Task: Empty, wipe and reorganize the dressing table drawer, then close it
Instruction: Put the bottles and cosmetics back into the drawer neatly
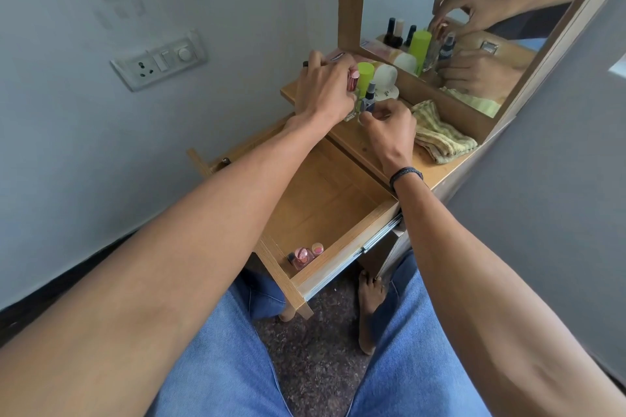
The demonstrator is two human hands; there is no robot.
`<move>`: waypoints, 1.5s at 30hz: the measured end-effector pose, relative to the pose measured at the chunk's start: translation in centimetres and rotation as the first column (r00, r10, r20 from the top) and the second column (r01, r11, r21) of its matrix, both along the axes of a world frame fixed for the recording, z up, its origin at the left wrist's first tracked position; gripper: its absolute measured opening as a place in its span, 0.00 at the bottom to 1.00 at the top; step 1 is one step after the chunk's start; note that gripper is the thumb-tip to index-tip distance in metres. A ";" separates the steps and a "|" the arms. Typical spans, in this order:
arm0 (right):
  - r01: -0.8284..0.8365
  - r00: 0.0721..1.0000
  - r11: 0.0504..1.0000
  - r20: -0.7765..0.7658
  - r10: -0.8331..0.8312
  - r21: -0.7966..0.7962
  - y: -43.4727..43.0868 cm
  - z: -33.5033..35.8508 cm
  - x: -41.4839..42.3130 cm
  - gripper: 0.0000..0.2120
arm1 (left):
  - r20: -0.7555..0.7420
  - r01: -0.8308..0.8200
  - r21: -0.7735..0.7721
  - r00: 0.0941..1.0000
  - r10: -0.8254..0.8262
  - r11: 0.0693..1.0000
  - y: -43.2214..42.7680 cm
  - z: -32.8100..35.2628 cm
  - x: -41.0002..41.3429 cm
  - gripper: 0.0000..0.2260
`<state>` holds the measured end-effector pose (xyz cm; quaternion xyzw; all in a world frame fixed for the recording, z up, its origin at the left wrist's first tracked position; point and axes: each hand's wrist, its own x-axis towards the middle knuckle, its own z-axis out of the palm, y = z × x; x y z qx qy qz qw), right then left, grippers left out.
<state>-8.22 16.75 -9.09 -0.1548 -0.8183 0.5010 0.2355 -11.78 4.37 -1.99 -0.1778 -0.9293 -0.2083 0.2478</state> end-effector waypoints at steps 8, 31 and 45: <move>0.002 1.000 0.999 -0.016 -0.003 -0.042 -0.1 0.3 0.3 0.05 | -0.030 0.030 -0.039 0.999 -0.031 0.999 0.1 0.0 0.4 0.20; -0.090 0.995 0.992 -0.048 0.087 -0.086 -1.1 1.7 3.3 0.08 | 0.161 0.036 0.272 0.983 -0.082 0.962 -9.2 -2.5 10.0 0.16; -0.465 0.857 0.873 0.323 0.402 0.148 -6.0 -4.2 13.0 0.07 | 0.518 -0.010 0.013 0.856 0.002 1.000 -12.8 -8.5 15.8 0.13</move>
